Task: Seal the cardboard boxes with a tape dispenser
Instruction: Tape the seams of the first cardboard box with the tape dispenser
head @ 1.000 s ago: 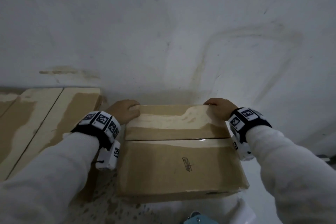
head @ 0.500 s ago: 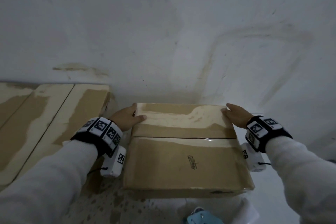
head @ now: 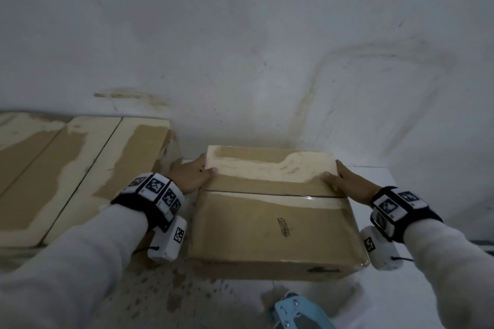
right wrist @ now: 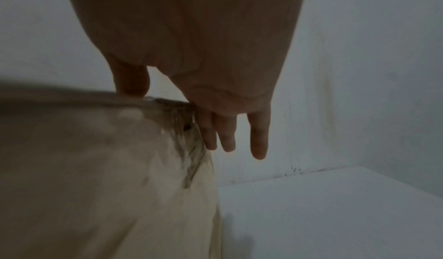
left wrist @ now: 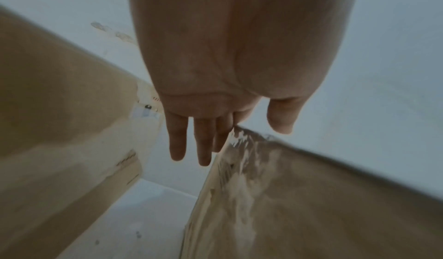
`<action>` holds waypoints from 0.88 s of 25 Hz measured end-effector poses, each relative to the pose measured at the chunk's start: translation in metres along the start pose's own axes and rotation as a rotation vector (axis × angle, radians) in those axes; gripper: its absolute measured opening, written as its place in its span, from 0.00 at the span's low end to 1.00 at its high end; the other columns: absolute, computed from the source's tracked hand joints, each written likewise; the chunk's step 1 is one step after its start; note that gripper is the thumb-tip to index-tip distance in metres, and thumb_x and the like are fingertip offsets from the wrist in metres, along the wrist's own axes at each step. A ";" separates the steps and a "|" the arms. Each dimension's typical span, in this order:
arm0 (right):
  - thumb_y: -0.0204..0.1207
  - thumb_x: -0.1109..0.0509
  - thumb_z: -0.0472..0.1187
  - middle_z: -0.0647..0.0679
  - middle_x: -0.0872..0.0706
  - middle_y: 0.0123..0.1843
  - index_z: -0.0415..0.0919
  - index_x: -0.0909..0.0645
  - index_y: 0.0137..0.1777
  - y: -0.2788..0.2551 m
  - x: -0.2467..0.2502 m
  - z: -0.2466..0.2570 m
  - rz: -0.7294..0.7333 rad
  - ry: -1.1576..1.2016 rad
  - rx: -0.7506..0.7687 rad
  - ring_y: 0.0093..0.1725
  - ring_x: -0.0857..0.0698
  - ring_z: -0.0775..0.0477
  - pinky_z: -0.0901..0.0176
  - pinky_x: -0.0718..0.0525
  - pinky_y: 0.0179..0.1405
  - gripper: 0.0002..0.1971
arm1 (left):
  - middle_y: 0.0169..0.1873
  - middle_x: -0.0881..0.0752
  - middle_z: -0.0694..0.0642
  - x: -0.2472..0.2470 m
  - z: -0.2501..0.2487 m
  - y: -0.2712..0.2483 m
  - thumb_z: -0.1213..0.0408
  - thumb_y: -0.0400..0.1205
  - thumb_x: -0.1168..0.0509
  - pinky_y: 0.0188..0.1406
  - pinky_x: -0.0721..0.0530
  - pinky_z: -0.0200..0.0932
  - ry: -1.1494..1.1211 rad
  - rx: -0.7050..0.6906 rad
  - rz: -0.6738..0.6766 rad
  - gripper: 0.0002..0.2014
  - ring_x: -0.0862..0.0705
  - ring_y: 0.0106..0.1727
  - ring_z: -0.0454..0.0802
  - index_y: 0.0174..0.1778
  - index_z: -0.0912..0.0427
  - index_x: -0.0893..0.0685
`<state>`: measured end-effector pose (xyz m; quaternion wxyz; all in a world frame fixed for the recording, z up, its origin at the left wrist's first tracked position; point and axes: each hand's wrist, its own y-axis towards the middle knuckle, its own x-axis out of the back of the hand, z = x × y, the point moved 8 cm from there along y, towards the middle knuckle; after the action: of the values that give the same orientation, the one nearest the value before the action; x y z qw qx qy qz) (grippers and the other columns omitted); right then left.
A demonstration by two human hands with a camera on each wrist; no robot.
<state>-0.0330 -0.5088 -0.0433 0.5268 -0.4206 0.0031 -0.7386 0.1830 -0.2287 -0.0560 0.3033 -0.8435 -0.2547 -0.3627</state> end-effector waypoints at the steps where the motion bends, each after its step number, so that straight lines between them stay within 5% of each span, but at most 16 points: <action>1: 0.79 0.43 0.58 0.47 0.37 0.82 0.43 0.52 0.83 -0.012 -0.005 0.001 0.024 0.045 0.028 0.76 0.31 0.47 0.55 0.33 0.72 0.38 | 0.79 0.33 0.51 -0.003 -0.002 -0.008 0.39 0.82 0.49 0.77 0.34 0.48 -0.066 -0.024 0.008 0.35 0.32 0.77 0.52 0.82 0.53 0.45; 3: 0.81 0.44 0.53 0.51 0.31 0.77 0.47 0.43 0.80 -0.038 -0.014 0.003 0.054 0.100 0.058 0.67 0.28 0.52 0.62 0.29 0.62 0.29 | 0.75 0.34 0.43 -0.015 -0.007 -0.030 0.46 0.84 0.47 0.73 0.35 0.41 -0.185 -0.046 0.046 0.30 0.32 0.75 0.45 0.82 0.52 0.44; 5: 0.83 0.46 0.49 0.58 0.27 0.67 0.53 0.38 0.74 -0.065 -0.022 -0.001 0.048 0.164 0.041 0.60 0.27 0.57 0.69 0.28 0.46 0.19 | 0.75 0.33 0.43 -0.027 -0.008 -0.051 0.35 0.76 0.42 0.75 0.34 0.44 -0.341 -0.064 0.061 0.40 0.31 0.74 0.45 0.81 0.50 0.43; 7: 0.83 0.46 0.49 0.64 0.25 0.60 0.57 0.35 0.67 -0.085 -0.030 -0.008 0.030 0.266 0.021 0.54 0.24 0.65 0.74 0.28 0.41 0.13 | 0.75 0.30 0.45 -0.041 -0.006 -0.069 0.23 0.63 0.40 0.75 0.30 0.50 -0.490 -0.058 0.065 0.53 0.29 0.73 0.48 0.81 0.47 0.43; 10: 0.75 0.38 0.62 0.61 0.22 0.65 0.57 0.34 0.70 -0.094 -0.044 -0.021 -0.007 0.410 0.094 0.61 0.21 0.62 0.65 0.21 0.51 0.25 | 0.68 0.28 0.48 -0.055 -0.009 -0.080 0.44 0.80 0.38 0.67 0.26 0.47 -0.685 0.001 -0.005 0.34 0.26 0.66 0.49 0.79 0.48 0.43; 13: 0.62 0.36 0.71 0.56 0.23 0.69 0.58 0.35 0.73 -0.080 -0.050 -0.036 -0.135 0.507 0.104 0.65 0.20 0.52 0.50 0.20 0.62 0.39 | 0.64 0.24 0.51 -0.057 -0.018 -0.082 0.57 0.84 0.40 0.62 0.24 0.46 -0.847 0.035 -0.116 0.25 0.23 0.63 0.51 0.77 0.51 0.37; 17: 0.70 0.41 0.65 0.51 0.23 0.71 0.56 0.34 0.75 -0.058 -0.046 -0.038 -0.240 0.597 0.071 0.67 0.21 0.46 0.39 0.26 0.71 0.33 | 0.65 0.20 0.55 -0.051 -0.016 -0.067 0.58 0.84 0.40 0.61 0.21 0.49 -1.014 0.079 -0.182 0.22 0.20 0.64 0.56 0.75 0.52 0.30; 20: 0.73 0.43 0.63 0.48 0.21 0.70 0.52 0.29 0.73 -0.045 -0.040 -0.032 -0.266 0.651 0.044 0.66 0.21 0.44 0.39 0.27 0.72 0.30 | 0.62 0.18 0.58 -0.046 -0.024 -0.055 0.61 0.85 0.42 0.45 0.19 0.40 -1.129 0.087 -0.173 0.19 0.18 0.58 0.55 0.73 0.57 0.28; 22: 0.76 0.43 0.59 0.46 0.18 0.65 0.48 0.23 0.66 -0.039 -0.035 -0.032 -0.309 0.723 -0.016 0.63 0.19 0.42 0.43 0.24 0.68 0.24 | 0.55 0.17 0.52 -0.040 -0.030 -0.050 0.60 0.86 0.45 0.37 0.18 0.36 -1.157 0.091 -0.179 0.16 0.18 0.49 0.46 0.70 0.54 0.28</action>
<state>-0.0799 -0.4783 -0.0681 0.3708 -0.1329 0.1310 -0.9098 0.1125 -0.2239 -0.0542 0.1193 -0.8657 -0.4644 0.1439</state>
